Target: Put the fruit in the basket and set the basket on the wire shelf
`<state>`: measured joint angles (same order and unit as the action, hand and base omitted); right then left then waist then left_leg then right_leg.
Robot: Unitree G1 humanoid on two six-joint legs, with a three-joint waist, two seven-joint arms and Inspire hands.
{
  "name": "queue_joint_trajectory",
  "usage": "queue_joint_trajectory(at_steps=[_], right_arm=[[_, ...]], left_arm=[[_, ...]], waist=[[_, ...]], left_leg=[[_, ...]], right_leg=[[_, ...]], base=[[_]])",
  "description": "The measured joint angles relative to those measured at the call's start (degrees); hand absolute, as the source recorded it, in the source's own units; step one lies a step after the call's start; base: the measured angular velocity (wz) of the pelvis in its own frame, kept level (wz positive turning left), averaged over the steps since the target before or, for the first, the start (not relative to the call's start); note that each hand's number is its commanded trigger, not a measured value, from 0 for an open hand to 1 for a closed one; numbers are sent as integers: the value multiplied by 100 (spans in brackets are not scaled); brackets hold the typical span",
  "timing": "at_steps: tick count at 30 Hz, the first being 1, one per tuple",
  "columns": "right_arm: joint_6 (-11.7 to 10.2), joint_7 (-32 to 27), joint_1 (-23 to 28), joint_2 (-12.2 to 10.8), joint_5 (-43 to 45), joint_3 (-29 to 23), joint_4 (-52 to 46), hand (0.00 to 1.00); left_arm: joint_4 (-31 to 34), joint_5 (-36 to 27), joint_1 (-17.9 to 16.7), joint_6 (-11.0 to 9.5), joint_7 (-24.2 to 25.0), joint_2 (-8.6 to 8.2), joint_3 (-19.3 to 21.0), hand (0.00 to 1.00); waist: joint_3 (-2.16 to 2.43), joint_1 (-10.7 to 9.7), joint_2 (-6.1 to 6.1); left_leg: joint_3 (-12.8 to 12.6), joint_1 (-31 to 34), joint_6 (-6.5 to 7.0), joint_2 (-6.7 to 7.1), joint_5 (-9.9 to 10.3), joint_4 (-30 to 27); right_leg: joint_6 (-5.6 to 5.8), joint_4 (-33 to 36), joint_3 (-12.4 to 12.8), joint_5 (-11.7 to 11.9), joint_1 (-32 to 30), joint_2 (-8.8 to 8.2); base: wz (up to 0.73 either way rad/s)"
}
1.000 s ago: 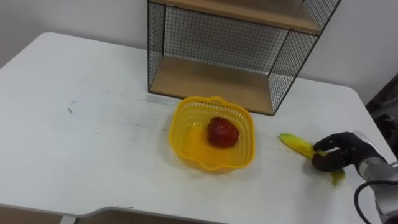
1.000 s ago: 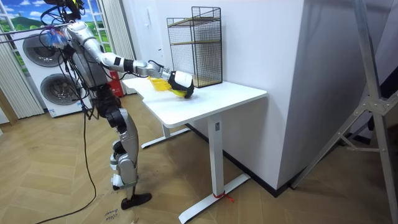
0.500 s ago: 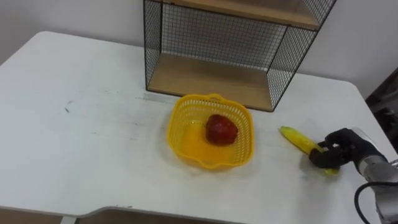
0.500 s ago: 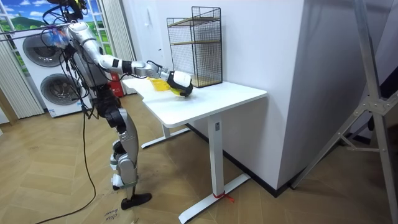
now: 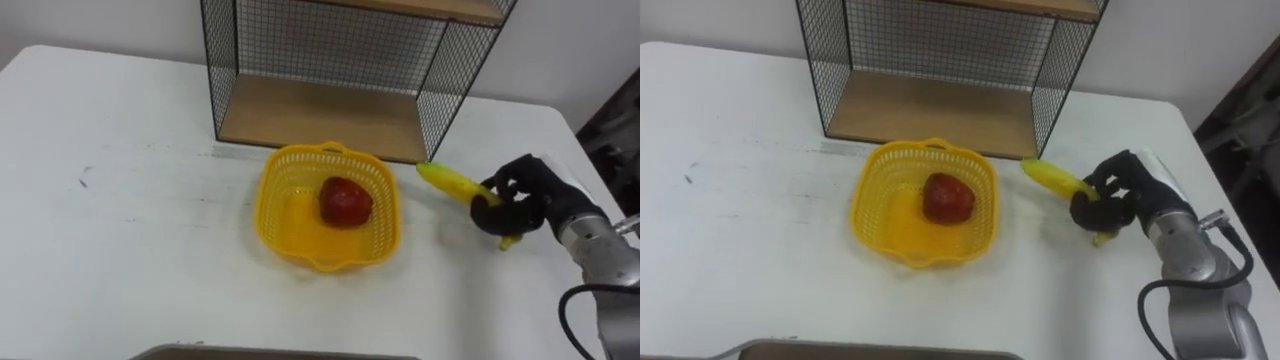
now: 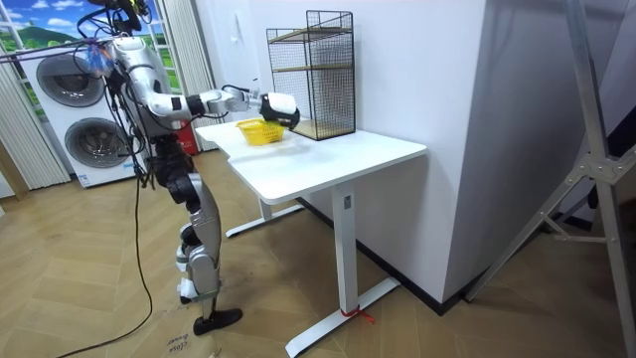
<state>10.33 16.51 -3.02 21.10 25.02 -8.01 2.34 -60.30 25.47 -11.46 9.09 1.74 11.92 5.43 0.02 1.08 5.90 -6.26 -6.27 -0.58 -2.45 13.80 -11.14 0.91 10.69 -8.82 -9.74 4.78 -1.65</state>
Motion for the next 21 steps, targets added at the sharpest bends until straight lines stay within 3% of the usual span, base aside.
queue_joint_trajectory(at_steps=[4, 11, 19, 21], right_arm=[[-30, 131, 0, 0, 0, -12, -620, 100], [-22, 202, 75, -1, -31, -78, -1381, 100], [-23, 201, 73, 0, -229, -81, -1473, 100], [-23, 206, 71, 0, -226, -81, -1501, 100]], left_arm=[[186, 24, -132, -75, 1, -1, 0, 0], [180, 38, -210, -27, 0, -47, 10, 0], [110, 15, -248, -29, 0, -123, 10, 0], [111, 4, -234, -31, 0, -122, 10, 0]], waist=[[12, -102, -17], [63, -91, -82], [43, -62, -72], [12, -61, -34]], left_leg=[[-10, 10, 1, 0, 1, 32], [-11, 64, 1, 0, 0, -18], [-12, 64, 3, -1, -1, -24], [-15, 80, 3, -2, -1, -4]], right_leg=[[2, 6, 23, 1, -24, 6], [5, 25, 19, 5, -83, 4], [5, 51, 6, 5, -98, 2], [4, 87, 13, 4, -139, 3]], base=[[-2], [0], [0], [-2]])
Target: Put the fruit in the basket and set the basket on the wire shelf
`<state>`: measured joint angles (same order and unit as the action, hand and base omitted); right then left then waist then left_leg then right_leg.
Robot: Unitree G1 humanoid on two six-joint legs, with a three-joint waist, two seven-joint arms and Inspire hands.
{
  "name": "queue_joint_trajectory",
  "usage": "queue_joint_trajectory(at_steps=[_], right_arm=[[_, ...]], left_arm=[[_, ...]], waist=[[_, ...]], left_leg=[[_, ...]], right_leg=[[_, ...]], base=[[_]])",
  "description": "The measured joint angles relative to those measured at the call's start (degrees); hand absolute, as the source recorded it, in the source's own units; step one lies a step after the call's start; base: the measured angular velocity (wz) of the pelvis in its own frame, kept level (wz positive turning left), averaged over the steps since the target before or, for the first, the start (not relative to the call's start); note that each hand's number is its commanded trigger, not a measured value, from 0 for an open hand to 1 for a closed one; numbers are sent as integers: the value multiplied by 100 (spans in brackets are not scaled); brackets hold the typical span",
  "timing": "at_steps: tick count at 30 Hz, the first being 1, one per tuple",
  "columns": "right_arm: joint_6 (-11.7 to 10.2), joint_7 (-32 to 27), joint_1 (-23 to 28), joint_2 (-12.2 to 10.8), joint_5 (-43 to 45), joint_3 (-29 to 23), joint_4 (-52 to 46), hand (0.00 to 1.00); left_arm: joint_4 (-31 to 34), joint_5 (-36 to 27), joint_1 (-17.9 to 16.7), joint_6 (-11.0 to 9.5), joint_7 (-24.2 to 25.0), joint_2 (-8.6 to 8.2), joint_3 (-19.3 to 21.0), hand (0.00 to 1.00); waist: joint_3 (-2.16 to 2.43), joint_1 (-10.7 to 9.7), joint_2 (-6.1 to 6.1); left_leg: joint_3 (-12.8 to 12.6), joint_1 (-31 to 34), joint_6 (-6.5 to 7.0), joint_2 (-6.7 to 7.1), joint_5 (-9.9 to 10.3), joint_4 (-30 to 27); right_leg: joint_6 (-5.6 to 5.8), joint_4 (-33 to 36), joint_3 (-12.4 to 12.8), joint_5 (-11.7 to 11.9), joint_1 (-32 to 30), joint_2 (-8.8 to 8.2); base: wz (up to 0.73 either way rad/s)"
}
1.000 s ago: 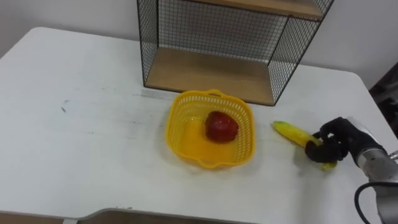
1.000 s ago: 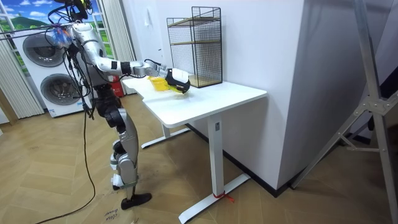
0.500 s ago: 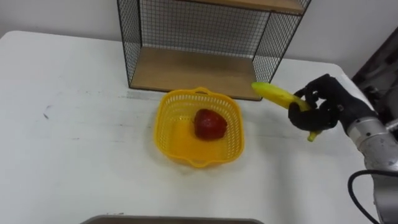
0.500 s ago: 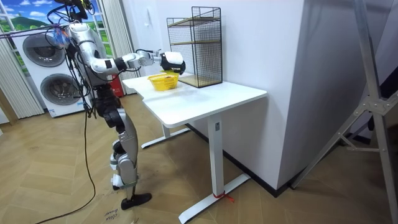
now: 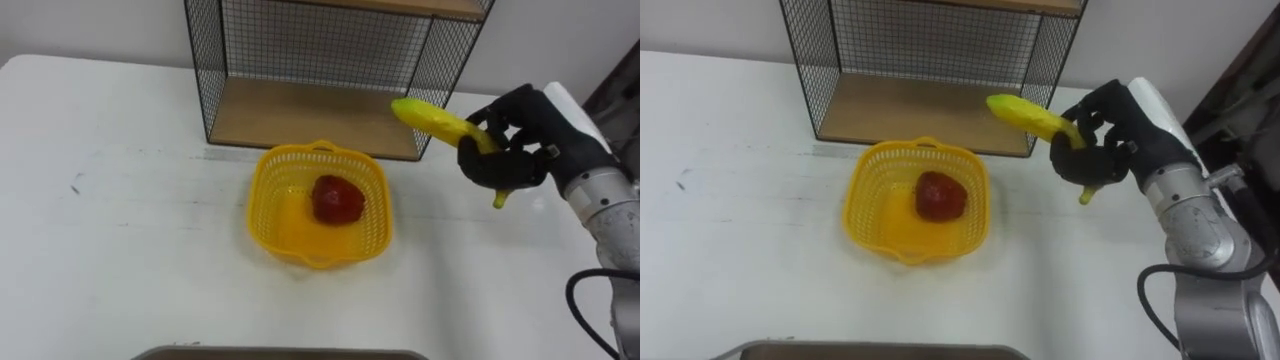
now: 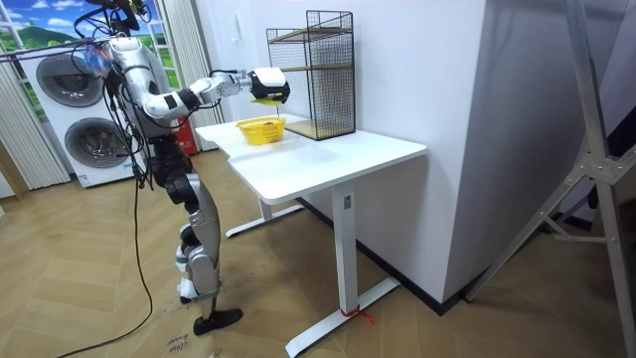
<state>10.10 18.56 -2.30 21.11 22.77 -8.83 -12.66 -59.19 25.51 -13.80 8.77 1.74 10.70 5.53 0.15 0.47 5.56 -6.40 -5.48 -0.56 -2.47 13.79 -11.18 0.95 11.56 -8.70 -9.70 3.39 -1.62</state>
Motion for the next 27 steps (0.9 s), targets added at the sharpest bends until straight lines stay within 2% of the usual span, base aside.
queue_joint_trajectory(at_steps=[3, 8, 15, 23, 27], right_arm=[[0, 60, -1, 0, 31, 7, -101, 100], [2, 136, -1, 0, 137, 87, -307, 100], [0, 441, -4, -1, 76, 367, -700, 100], [4, 787, -4, -10, 77, 492, -876, 100], [4, 997, -54, -137, 183, 548, -882, 100]], left_arm=[[-2, -8, 9, -6, 0, 2, -1, 0], [1, -20, 93, -15, 1, 26, -25, 0], [-24, -7, 250, -48, 1, 132, -262, 0], [-168, -1, 292, -34, 0, 101, -398, 0], [-175, -3, 335, -35, 0, 84, -398, 0]], waist=[[-22, 6, 47], [-11, 101, 82], [-34, 154, 74], [-58, 180, 37], [-56, 242, 26]], left_leg=[[-9, 78, 1, 0, -1, -19], [-7, 101, 2, 0, -2, -16], [7, 104, 3, 0, -2, -19], [8, 100, 3, 0, -2, -23], [23, 121, 3, 0, -3, 21]], right_leg=[[-1, 11, 14, 1, -76, 1], [-1, 16, 51, 1, -116, 10], [-1, 9, 55, 1, -116, 8], [-3, 10, 33, 2, -101, 8], [-8, 13, 18, 6, -123, 8]], base=[[-1], [-1], [0], [0], [2]])
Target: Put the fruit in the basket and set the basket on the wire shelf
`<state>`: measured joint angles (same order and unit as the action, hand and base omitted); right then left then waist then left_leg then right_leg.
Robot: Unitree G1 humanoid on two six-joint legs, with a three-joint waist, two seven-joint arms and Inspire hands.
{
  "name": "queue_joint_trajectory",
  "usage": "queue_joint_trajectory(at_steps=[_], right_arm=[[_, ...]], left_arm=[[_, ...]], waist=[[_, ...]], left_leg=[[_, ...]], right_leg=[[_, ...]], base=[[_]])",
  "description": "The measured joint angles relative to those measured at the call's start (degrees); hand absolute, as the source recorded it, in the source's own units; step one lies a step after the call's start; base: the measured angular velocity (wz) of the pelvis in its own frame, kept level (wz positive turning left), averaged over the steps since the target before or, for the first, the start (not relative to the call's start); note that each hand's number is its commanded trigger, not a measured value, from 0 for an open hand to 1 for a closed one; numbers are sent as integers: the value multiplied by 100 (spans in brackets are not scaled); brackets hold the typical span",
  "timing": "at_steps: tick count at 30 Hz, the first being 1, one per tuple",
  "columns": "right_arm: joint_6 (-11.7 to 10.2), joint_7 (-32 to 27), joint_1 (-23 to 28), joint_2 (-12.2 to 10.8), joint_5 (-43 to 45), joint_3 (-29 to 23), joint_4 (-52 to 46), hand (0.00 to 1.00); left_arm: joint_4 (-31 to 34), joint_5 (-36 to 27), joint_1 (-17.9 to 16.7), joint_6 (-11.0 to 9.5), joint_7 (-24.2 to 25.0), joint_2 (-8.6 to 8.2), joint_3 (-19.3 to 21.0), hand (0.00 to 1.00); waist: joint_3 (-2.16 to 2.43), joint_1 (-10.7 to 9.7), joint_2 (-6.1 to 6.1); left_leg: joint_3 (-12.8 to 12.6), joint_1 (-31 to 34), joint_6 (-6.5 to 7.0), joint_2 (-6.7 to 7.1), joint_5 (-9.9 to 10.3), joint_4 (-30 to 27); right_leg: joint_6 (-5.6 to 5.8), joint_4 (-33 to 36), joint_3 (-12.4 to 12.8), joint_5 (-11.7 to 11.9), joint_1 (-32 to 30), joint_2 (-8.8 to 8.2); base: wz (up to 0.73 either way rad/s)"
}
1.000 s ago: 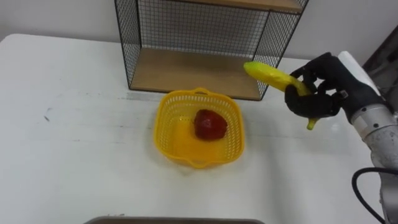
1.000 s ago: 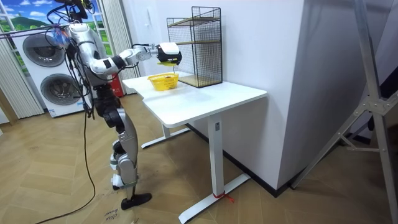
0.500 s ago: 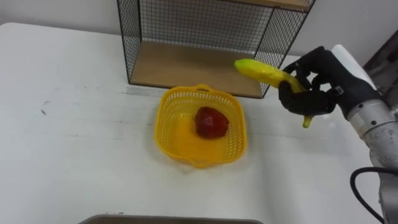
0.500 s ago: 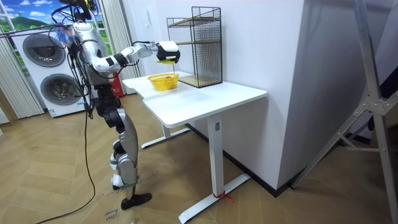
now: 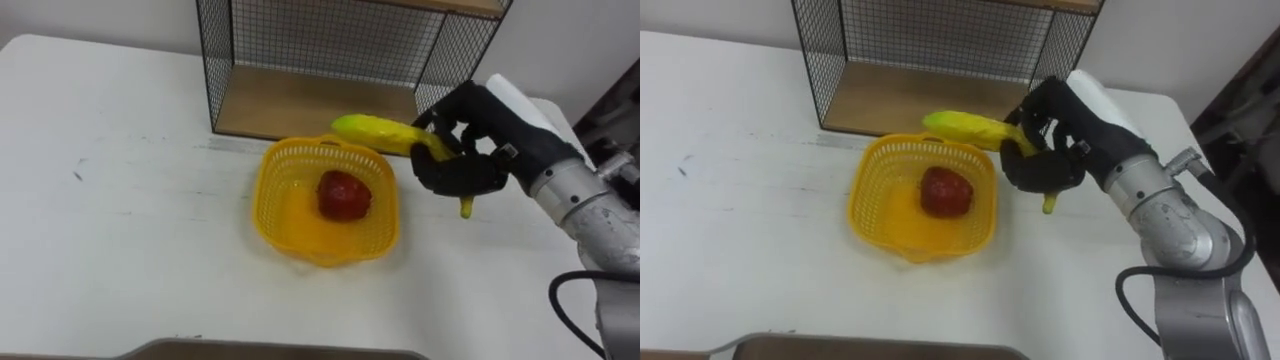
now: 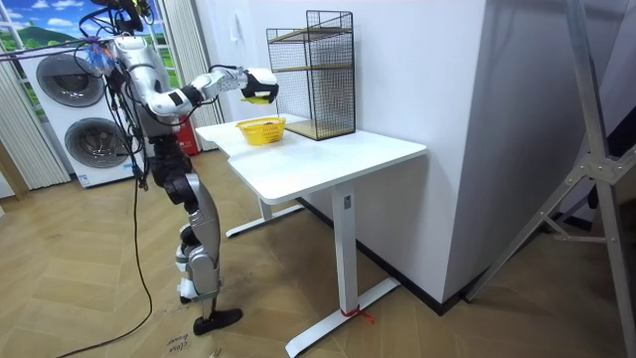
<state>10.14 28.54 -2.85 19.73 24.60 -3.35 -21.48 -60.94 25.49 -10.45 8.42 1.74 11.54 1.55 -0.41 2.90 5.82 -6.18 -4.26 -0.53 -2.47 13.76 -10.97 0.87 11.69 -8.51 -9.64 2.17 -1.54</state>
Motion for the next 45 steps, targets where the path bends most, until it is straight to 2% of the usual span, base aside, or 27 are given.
queue_joint_trajectory(at_steps=[9, 14, 15, 16, 17, 18, 26, 32, 40, 45], right_arm=[[-6, 251, -55, -72, -40, 389, -27, 100], [-6, 293, -58, -157, -68, 447, -27, 100], [-6, 293, -59, -163, -67, 447, -26, 81], [-6, 293, -59, -171, -64, 447, -26, 68], [-6, 293, -59, -210, -61, 447, -25, 21], [-6, 296, -59, -260, -61, 448, -26, 0], [-6, 354, -59, -314, -62, 450, -26, 0], [-6, 354, -58, -481, 10, 451, -28, 0], [-5, 337, -58, -488, -9, 452, -24, 0], [-5, 322, -57, -489, -13, 448, -24, 0]], left_arm=[[3, -13, 117, -23, -131, -48, -184, 0], [3, -19, 146, -24, -149, -61, -192, 0], [4, -19, 149, -24, -151, -61, -195, 0], [7, -19, 151, -24, -151, -61, -195, 0], [13, -18, 152, -24, -151, -61, -196, 0], [14, -18, 156, -24, -151, -61, -197, 0], [19, -21, 159, -24, -151, -59, -200, 0], [24, -20, 161, -25, -151, -55, -232, 0], [28, -119, 142, -24, -215, -62, -229, 0], [5, -258, 48, -26, -361, -69, -211, 0]], waist=[[13, 109, -17], [0, 113, -36], [-6, 145, -45], [-6, 150, -44], [-6, 154, -44], [-6, 157, -44], [4, 177, -30], [17, 179, -18], [-4, 190, -55], [5, 159, -61]], left_leg=[[1, -18, 6, 0, -7, 9], [19, -22, 6, 0, -7, 12], [19, -23, 6, 0, -7, 11], [20, -23, 6, 0, -7, 10], [31, -20, 6, 0, -7, 9], [38, -14, 6, 0, -7, 3], [46, -7, 7, 0, -7, 15], [29, -8, 7, 0, -7, 7], [21, -29, 7, 0, -8, 7], [24, -52, 7, 0, -8, 16]], right_leg=[[0, -3, 51, 0, -14, 4], [0, -6, 54, 0, -5, 2], [0, -7, 58, 0, -5, 2], [0, -8, 60, 0, -5, 2], [0, -8, 57, 0, -5, 2], [0, -8, 56, 0, -5, 2], [0, -2, 51, 0, -9, 4], [0, -3, 56, 0, -9, 5], [0, -9, 67, 0, 19, 2], [0, -14, 11, 0, 50, 1]], base=[[0], [0], [0], [0], [0], [0], [0], [0], [0], [1]])
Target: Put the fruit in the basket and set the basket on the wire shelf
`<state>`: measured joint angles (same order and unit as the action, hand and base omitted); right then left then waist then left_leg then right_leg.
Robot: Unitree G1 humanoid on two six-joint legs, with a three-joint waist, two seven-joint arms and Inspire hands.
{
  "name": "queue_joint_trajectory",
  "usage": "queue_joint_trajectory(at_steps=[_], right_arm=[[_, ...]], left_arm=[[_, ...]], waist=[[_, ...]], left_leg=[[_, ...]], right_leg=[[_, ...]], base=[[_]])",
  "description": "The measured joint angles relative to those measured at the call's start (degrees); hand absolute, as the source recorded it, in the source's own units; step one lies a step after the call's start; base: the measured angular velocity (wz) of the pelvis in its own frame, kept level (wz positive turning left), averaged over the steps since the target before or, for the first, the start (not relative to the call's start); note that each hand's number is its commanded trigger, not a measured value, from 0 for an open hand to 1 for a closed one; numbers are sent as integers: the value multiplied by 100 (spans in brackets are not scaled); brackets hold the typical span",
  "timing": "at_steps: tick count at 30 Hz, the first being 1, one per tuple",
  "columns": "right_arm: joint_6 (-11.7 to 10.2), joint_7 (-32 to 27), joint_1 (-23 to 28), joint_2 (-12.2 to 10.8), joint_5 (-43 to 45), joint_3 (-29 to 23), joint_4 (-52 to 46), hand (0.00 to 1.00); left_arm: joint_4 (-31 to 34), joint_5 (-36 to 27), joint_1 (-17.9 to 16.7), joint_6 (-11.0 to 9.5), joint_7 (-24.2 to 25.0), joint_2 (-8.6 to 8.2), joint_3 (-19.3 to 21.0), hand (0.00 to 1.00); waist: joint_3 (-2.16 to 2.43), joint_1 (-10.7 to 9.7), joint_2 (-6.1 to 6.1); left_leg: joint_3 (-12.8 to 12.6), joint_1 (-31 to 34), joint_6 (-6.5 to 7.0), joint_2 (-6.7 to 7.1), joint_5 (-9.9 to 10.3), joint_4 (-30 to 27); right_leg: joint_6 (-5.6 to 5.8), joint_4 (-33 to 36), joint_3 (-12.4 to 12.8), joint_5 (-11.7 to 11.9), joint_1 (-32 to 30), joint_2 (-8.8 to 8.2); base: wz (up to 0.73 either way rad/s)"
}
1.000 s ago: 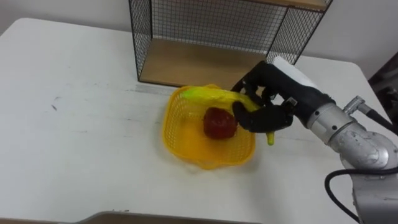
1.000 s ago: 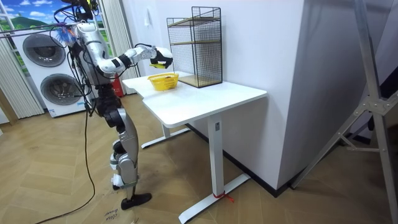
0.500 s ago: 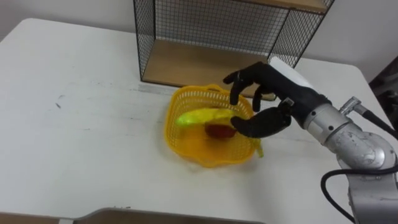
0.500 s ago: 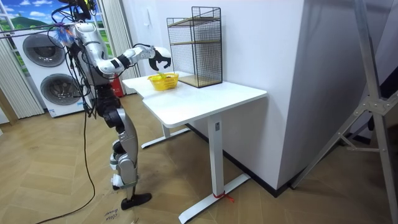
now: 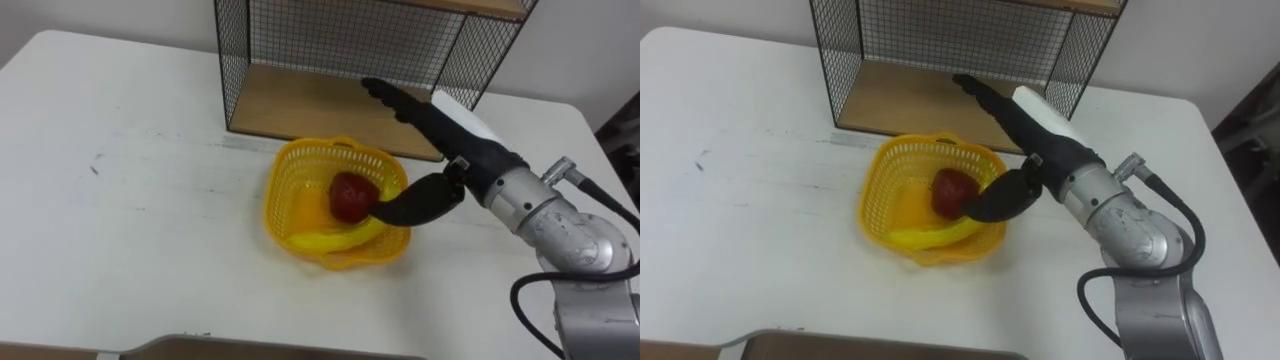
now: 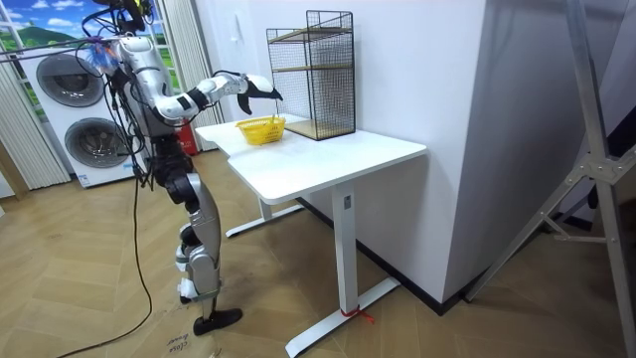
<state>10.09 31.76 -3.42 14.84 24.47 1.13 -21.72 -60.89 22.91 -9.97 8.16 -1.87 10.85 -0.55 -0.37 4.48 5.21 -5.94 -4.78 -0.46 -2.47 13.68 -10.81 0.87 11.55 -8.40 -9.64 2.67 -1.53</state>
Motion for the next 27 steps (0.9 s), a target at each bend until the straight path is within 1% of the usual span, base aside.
queue_joint_trajectory(at_steps=[7, 10, 14, 15, 16, 18, 19, 20, 21, 22, 23, 24, 25, 27], right_arm=[[-1, -196, 1, -5, -445, -18, 23, 0], [-2, -436, 1, -6, -477, -94, 97, 0], [-15, -823, 199, -6, -986, -374, 105, 0], [-28, -929, 314, -5, -1110, -491, 143, 0], [-41, -1005, 342, -5, -1155, -544, 211, 0], [-65, -1501, 430, -3, -1609, -785, 574, 0], [-65, -1636, 495, -7, -1690, -832, 579, 0], [-70, -1842, 596, -11, -1795, -900, 587, 0], [-71, -2046, 688, -10, -1810, -971, 618, 0], [-71, -2154, 720, -10, -1831, -1013, 658, 0], [-69, -2399, 788, -11, -1903, -1134, 742, 0], [-69, -2699, 869, -10, -2092, -1262, 785, 0], [-69, -2846, 914, -10, -2183, -1319, 793, 0], [-69, -3386, 1141, -9, -2548, -1533, 800, 0]], left_arm=[[-141, -177, -112, -6, -4, -8, 127, 0], [-170, -372, -173, -8, -21, -16, 380, 0], [-205, -866, -324, -44, -127, -19, 654, 0], [-296, -1140, -350, -113, -205, -23, 723, 0], [-346, -1292, -362, -131, -258, -25, 751, 0], [-392, -2020, -440, -153, -559, -84, 1083, 0], [-390, -2252, -461, -169, -666, -106, 1200, 0], [-386, -2723, -533, -224, -895, -161, 1456, 0], [-381, -3121, -607, -253, -1124, -215, 1726, 0], [-368, -3305, -641, -261, -1250, -244, 1878, 0], [-275, -3779, -690, -271, -1528, -296, 2223, 0], [-156, -4271, -723, -285, -1809, -316, 2558, 0], [-76, -4483, -747, -291, -1966, -316, 2708, 0], [344, -5245, -903, -450, -2603, -320, 3084, 0]], waist=[[4, -28, 3], [4, -42, 4], [14, -119, -13], [13, -129, -28], [14, -136, -43], [23, -132, -104], [26, -118, -131], [33, -106, -192], [50, -107, -255], [56, -106, -285], [70, -113, -303], [70, -105, -318], [73, -107, -322], [83, -100, -313]], left_leg=[[7, -12, 0, 0, 0, -24], [7, 4, 1, 1, 1, -62], [59, 12, 1, 1, 1, -72], [89, 10, 1, 4, 1, -87], [102, 3, 2, 6, 2, -96], [137, -24, 2, 13, 2, -86], [150, -26, 3, 13, 2, -86], [154, -44, 3, 13, 3, -67], [150, -72, 2, 13, 3, -47], [152, -82, 2, 14, 3, -45], [165, -82, 3, 19, 1, -46], [181, -73, 3, 24, -7, -47], [190, -70, 2, 25, -9, -47], [232, -63, -1, 32, -15, -46]], right_leg=[[0, -8, -20, 0, 21, -2], [0, -6, -15, 0, 21, -5], [0, -5, -67, 1, 48, -9], [0, -3, -103, 1, 74, -16], [0, -4, -111, 1, 90, -18], [0, -7, -126, 1, 119, -26], [0, -7, -126, 1, 122, -26], [0, -5, -130, 1, 140, -27], [0, -3, -126, 1, 158, -27], [1, -3, -129, 0, 171, -28], [1, -3, -145, 0, 176, -34], [2, -8, -160, 0, 176, -40], [2, -16, -170, -1, 177, -41], [2, -96, -194, -2, 221, -41]], base=[[1], [0], [6], [11], [12], [5], [0], [0], [0], [0], [6], [6], [9], [8]])
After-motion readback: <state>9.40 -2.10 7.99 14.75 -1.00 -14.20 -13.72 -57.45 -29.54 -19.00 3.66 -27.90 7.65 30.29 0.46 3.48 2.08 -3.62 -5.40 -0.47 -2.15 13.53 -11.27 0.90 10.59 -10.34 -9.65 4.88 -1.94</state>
